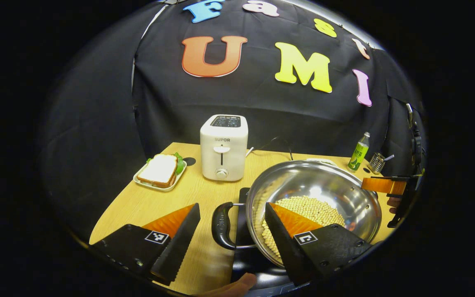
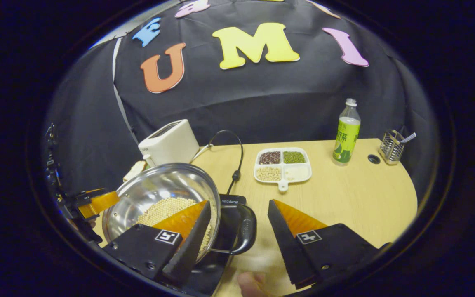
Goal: First push the handle of the pot to place it horizontally, then grasp the pot with both hands and set it on the induction cooktop.
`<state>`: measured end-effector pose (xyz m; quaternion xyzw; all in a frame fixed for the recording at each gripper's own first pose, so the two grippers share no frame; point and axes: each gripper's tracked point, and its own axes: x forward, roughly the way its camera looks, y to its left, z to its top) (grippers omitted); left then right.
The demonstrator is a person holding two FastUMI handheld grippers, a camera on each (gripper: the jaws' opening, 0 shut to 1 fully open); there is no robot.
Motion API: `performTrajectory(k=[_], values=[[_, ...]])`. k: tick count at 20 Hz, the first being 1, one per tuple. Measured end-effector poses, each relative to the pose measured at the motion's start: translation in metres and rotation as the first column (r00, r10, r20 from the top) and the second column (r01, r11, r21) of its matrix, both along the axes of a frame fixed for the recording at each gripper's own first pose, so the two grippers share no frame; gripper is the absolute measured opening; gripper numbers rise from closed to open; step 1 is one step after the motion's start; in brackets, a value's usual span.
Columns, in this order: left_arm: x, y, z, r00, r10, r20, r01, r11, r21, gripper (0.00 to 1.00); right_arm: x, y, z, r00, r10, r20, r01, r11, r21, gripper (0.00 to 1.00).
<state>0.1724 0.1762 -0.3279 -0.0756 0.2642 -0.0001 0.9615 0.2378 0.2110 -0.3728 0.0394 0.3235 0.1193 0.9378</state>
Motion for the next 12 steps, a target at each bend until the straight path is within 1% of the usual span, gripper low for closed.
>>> performTrajectory(k=[1, 3, 5, 7, 8, 9, 10, 12], values=[[-0.003, 0.000, 0.010, 1.000, 0.008, 0.019, -0.008, 1.000, -0.010, 0.94, -0.002, -0.003, 0.008, 1.000, -0.015, 0.028, 0.015, 1.000, 0.015, 0.90], [-0.012, -0.004, 0.033, 0.997, 0.013, 0.070, -0.011, 0.999, -0.035, 0.94, -0.007, -0.009, 0.025, 0.995, -0.017, 0.097, 0.017, 1.000, 0.000, 0.91], [-0.020, -0.006, 0.049, 0.994, 0.014, 0.110, -0.009, 0.999, -0.046, 0.94, -0.017, -0.011, 0.040, 0.989, -0.019, 0.149, 0.020, 1.000, -0.003, 0.94], [-0.034, -0.006, 0.062, 0.990, 0.028, 0.139, -0.024, 0.999, -0.029, 0.95, -0.031, -0.014, 0.052, 0.985, -0.019, 0.170, 0.022, 1.000, -0.015, 0.95], [-0.041, -0.007, 0.071, 0.987, 0.036, 0.159, -0.034, 0.999, -0.017, 0.95, -0.039, -0.016, 0.061, 0.980, -0.009, 0.197, 0.015, 1.000, -0.026, 0.95], [-0.048, -0.010, 0.081, 0.982, 0.042, 0.182, -0.041, 0.999, -0.010, 0.95, -0.046, -0.020, 0.071, 0.974, -0.014, 0.226, 0.024, 0.999, -0.039, 0.95], [-0.053, -0.015, 0.091, 0.977, 0.037, 0.210, -0.038, 0.999, 0.001, 0.95, -0.055, -0.026, 0.078, 0.969, -0.025, 0.244, 0.038, 0.998, -0.047, 0.95], [-0.072, -0.028, 0.105, 0.973, 0.021, 0.230, -0.029, 0.999, 0.031, 0.95, -0.077, -0.031, 0.090, 0.965, -0.036, 0.261, 0.050, 0.998, -0.045, 0.96]])
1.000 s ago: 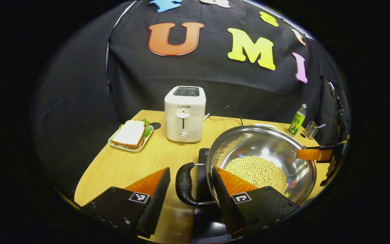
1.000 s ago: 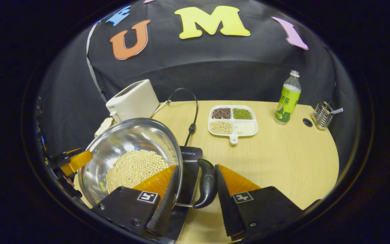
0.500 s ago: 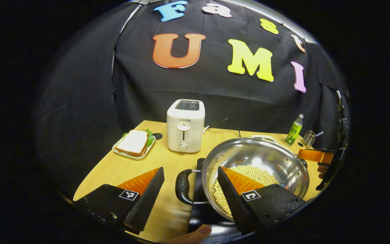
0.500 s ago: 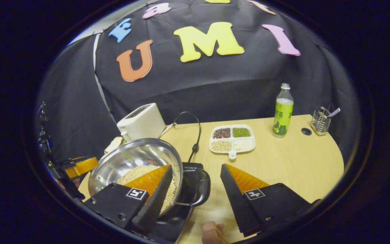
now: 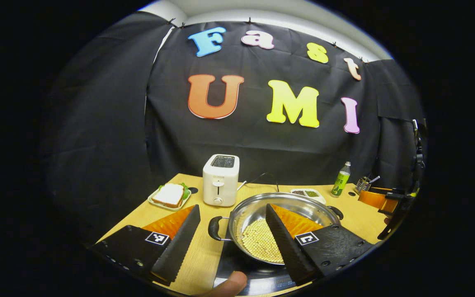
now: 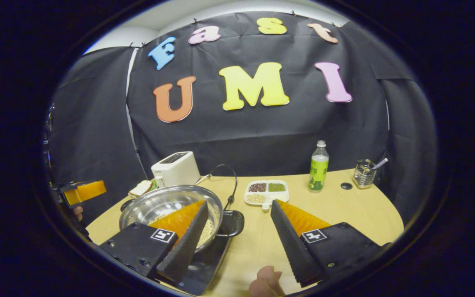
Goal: First push the handle of the pot to place it horizontally, then grasp the pot with both hands and set it on the induction cooktop.
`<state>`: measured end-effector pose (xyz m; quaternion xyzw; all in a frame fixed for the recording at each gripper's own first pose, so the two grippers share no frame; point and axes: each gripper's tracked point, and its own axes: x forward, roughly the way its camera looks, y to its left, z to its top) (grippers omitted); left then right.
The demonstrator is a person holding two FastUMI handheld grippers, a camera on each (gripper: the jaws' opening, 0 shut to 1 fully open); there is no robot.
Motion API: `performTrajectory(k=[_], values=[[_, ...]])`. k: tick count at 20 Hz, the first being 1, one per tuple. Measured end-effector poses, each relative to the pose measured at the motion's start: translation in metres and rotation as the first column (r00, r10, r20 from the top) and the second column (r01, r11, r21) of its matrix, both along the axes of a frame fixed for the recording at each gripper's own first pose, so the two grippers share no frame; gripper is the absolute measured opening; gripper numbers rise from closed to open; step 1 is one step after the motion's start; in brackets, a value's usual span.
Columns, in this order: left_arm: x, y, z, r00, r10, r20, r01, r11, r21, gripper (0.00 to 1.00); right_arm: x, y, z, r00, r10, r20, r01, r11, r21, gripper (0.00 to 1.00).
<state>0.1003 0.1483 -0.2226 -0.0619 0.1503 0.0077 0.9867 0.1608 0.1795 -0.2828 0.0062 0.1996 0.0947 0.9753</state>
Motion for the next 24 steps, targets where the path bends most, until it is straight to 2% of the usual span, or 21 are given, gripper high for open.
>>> performTrajectory(k=[4, 9, 14, 19, 24], values=[[-0.027, -0.034, 0.043, 0.997, -0.009, 0.073, 0.005, 0.998, 0.059, 0.95, -0.044, -0.030, 0.040, 0.995, -0.036, 0.089, 0.039, 0.999, -0.033, 0.96], [-0.055, -0.078, 0.084, 0.992, -0.025, 0.122, 0.018, 0.998, 0.055, 0.95, -0.094, -0.069, 0.090, 0.979, -0.090, 0.182, 0.096, 0.995, -0.020, 0.98], [-0.071, -0.099, 0.119, 0.989, -0.015, 0.149, 0.003, 0.997, 0.077, 0.95, -0.128, -0.103, 0.133, 0.964, -0.128, 0.233, 0.140, 0.990, -0.033, 0.98], [-0.096, -0.118, 0.157, 0.979, -0.020, 0.205, 0.003, 0.997, 0.080, 0.95, -0.166, -0.128, 0.187, 0.924, -0.176, 0.340, 0.190, 0.982, -0.008, 0.96], [-0.131, -0.136, 0.190, 0.965, 0.009, 0.262, -0.036, 0.994, 0.099, 0.95, -0.197, -0.148, 0.212, 0.917, -0.193, 0.349, 0.201, 0.980, 0.015, 0.97]])
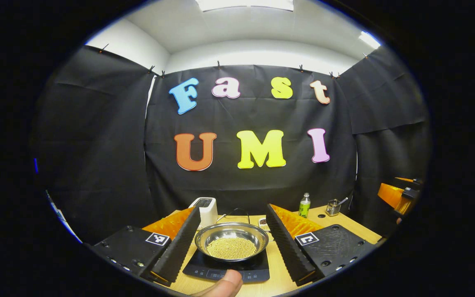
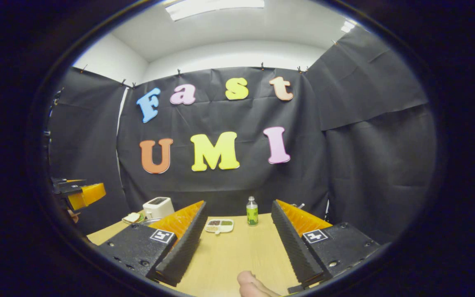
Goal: First push the handle of the pot to place it horizontally, then grasp the pot with both hands and set it on the induction cooktop.
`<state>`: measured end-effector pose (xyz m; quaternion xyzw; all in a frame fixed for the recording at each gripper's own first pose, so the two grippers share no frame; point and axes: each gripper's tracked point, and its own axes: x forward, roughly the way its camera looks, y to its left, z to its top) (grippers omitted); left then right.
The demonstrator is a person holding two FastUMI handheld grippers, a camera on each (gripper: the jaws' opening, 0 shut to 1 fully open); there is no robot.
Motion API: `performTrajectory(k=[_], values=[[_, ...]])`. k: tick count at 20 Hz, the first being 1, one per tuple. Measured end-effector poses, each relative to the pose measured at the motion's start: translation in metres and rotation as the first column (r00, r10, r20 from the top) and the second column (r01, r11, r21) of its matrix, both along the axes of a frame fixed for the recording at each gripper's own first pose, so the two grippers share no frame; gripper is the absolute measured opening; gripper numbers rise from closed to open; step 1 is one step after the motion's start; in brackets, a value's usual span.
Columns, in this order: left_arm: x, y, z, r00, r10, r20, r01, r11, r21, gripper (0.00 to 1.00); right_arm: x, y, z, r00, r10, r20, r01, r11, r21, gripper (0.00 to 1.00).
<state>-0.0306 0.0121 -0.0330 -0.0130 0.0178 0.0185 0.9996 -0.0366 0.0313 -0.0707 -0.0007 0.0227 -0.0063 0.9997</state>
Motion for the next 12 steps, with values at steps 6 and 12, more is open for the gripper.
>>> performTrajectory(k=[6, 12], values=[[-0.038, -0.038, 0.004, 0.995, -0.094, 0.018, 0.094, 0.995, 0.021, 0.95, -0.025, -0.030, 0.011, 0.999, -0.025, 0.030, 0.025, 1.000, -0.016, 0.99], [-0.043, -0.026, 0.006, 0.999, -0.040, 0.030, 0.040, 0.999, 0.015, 0.96, -0.047, -0.070, 0.022, 0.989, -0.120, 0.083, 0.125, 0.990, -0.063, 0.96]])
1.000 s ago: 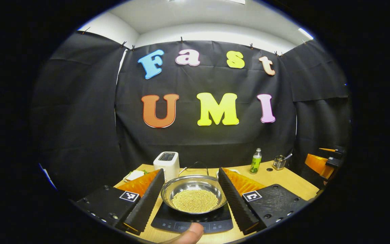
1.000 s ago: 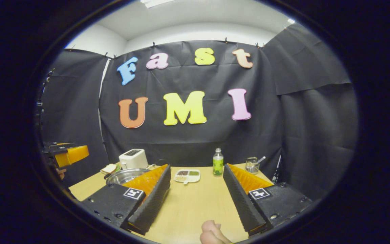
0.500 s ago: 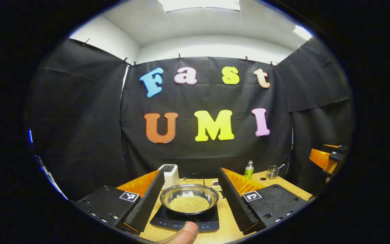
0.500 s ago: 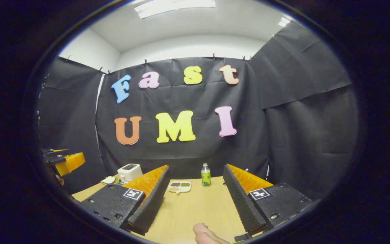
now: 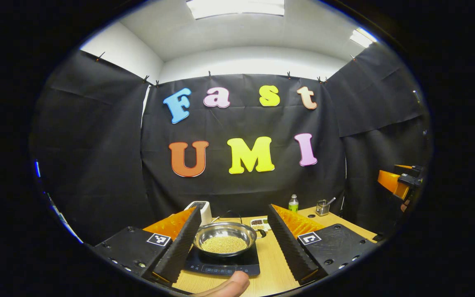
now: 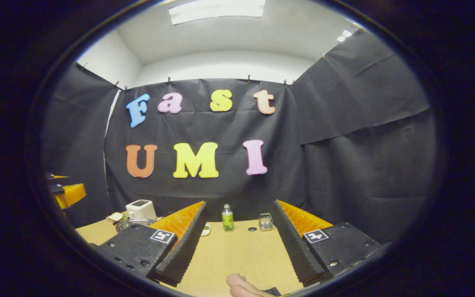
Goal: First push the handle of the pot to place it horizontally, then grasp the pot with both hands and set it on the induction cooktop.
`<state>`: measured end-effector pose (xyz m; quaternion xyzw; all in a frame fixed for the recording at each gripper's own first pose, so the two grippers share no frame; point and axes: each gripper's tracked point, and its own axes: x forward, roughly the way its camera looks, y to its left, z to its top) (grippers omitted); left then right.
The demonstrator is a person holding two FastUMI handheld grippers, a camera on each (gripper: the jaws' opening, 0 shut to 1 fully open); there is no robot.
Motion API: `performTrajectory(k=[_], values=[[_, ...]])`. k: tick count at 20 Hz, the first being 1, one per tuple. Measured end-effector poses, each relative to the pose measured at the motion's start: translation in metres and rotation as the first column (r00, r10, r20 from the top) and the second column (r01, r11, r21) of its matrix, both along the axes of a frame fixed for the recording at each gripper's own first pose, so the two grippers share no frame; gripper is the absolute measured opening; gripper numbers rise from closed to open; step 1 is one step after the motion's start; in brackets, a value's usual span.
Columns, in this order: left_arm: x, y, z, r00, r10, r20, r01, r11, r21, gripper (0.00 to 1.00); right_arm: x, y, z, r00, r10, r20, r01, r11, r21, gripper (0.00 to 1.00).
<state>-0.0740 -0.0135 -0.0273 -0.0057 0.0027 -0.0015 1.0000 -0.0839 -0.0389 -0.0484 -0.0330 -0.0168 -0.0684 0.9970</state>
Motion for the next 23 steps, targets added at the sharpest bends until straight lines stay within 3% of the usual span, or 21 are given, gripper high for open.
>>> performTrajectory(k=[6, 23], values=[[-0.005, 0.001, -0.001, 1.000, -0.013, -0.007, 0.013, 1.000, -0.017, 0.96, -0.010, 0.008, 0.003, 0.999, 0.026, 0.019, -0.026, 1.000, 0.000, 0.96], [-0.008, 0.004, -0.007, 1.000, -0.025, -0.008, 0.025, 1.000, -0.019, 0.96, -0.009, -0.002, -0.006, 1.000, -0.020, 0.003, 0.020, 1.000, -0.005, 0.96]])
